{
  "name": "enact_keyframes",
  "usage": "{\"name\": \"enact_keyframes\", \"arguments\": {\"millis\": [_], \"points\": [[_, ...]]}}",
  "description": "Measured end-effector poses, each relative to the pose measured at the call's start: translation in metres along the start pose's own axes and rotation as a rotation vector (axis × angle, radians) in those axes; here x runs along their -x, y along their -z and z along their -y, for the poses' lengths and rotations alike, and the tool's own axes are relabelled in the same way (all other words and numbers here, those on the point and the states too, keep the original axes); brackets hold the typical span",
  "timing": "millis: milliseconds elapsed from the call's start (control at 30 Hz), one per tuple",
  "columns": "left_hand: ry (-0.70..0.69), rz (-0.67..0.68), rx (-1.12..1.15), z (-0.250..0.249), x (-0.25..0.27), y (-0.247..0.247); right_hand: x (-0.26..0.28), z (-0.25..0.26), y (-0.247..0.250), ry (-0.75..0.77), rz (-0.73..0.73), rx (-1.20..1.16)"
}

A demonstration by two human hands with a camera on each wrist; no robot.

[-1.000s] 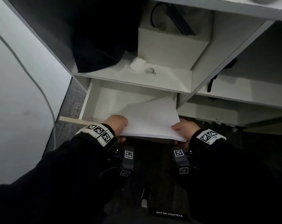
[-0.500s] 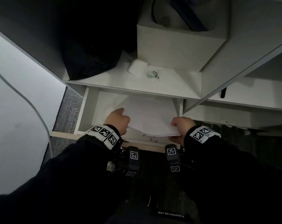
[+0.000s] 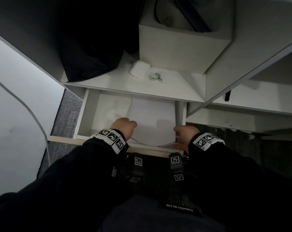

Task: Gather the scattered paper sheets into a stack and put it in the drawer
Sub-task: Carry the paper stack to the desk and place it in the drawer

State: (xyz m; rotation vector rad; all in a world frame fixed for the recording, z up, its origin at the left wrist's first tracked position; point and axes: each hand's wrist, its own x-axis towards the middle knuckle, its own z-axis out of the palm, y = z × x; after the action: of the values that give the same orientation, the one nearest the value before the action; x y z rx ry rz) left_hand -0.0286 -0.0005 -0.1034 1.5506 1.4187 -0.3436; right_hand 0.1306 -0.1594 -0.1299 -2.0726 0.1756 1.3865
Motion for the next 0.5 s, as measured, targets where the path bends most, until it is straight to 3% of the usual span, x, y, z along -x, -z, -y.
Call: {"name": "enact_keyframes", "arguments": {"millis": [167, 267, 367, 500], "points": [[-0.163, 0.028, 0.074, 0.001, 0.034, 0.004, 0.025, 0.0, 0.01, 0.104, 0.015, -0.044], [-0.253, 0.013, 0.077, 0.001, 0.057, 0.004, 0.058, 0.0, 0.014, 0.301, -0.061, 0.1], [-0.278, 0.059, -0.058, 0.004, 0.075, 0.0, 0.087, -0.003, 0.01, 0.439, -0.057, 0.212], [-0.229, 0.205, -0.371, 0.013, 0.093, -0.011, 0.114, -0.009, -0.003, 0.458, 0.08, 0.38]]}}
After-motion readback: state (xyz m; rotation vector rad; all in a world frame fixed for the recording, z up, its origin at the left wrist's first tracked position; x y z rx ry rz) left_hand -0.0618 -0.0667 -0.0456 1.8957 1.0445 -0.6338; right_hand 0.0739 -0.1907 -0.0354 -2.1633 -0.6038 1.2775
